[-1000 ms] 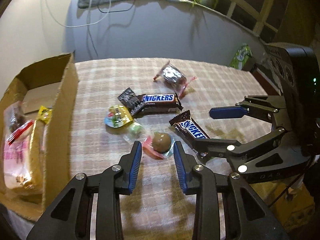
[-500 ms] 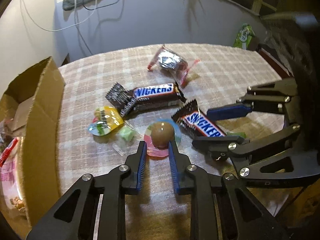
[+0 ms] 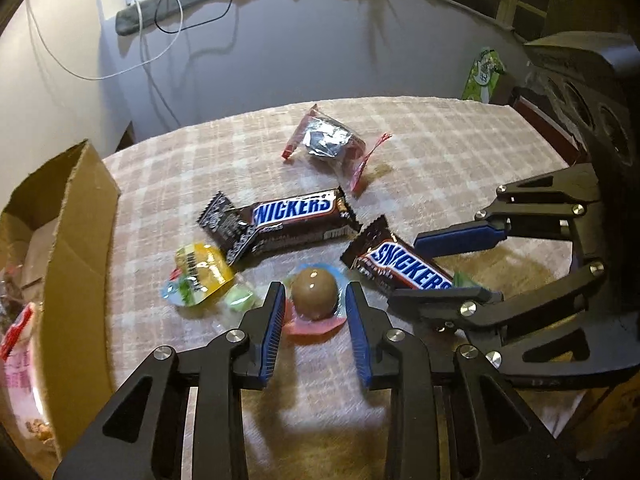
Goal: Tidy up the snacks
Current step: 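Close the left tool on the chocolate ball while the right tool grasps the Snickers bar, then carry both snacks into the box and open both tools to drop them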
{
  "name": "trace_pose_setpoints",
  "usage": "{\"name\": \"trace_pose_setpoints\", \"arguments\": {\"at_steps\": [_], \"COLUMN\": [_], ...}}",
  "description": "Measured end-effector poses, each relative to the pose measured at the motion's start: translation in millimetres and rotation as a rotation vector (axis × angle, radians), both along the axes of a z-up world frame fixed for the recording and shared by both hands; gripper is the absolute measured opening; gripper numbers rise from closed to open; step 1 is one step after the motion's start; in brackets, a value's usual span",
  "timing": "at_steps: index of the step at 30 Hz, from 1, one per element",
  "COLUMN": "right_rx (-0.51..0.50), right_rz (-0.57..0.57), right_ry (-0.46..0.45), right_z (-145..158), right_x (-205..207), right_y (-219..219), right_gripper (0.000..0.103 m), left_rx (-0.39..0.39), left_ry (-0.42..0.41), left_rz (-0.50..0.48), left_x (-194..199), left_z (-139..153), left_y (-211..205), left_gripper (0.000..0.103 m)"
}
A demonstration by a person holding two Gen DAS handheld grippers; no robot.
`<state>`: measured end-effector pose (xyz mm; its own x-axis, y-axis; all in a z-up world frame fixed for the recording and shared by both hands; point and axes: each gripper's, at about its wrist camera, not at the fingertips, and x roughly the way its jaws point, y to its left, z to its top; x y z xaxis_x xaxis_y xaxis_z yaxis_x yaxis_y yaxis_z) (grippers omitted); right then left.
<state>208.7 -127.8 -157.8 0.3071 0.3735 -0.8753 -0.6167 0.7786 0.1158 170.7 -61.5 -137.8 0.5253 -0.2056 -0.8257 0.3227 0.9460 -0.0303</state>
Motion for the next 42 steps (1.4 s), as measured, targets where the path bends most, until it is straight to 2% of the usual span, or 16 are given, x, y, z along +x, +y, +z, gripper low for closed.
{"name": "trace_pose_setpoints", "arguments": {"at_steps": [4,5,9,11,12,21,30,42], "right_rx": [0.0,0.0,0.007,0.01,0.016,0.056,0.107,0.177], "right_rz": [-0.002,-0.005,-0.004,-0.003,-0.001,-0.031,-0.039,0.009], "right_ry": [-0.003,-0.006,-0.007,-0.009,-0.007,-0.014,-0.072,-0.155], "right_z": [0,0,-1,-1,0,9,50,101], "right_x": [2,3,6,7,7,1,-7,-5], "right_y": [-3,-3,-2,-2,-2,-8,-3,45], "right_gripper": [0.042,0.042,0.042,0.037,0.03,0.03,0.03,0.03], "left_rx": [0.001,0.003,-0.003,-0.007,-0.012,-0.056,-0.132,-0.148], "left_ry": [0.001,-0.004,-0.001,0.002,0.006,-0.025,-0.082,-0.175], "left_rz": [0.003,0.004,0.002,0.007,0.009,0.033,0.08,0.203], "left_x": [5,5,5,4,4,-11,-27,-38], "left_z": [-4,-4,-3,-3,-3,15,50,86], "left_y": [-2,-2,-1,0,1,15,45,111], "left_gripper": [0.028,0.024,0.024,0.024,0.024,0.023,0.023,0.023]}}
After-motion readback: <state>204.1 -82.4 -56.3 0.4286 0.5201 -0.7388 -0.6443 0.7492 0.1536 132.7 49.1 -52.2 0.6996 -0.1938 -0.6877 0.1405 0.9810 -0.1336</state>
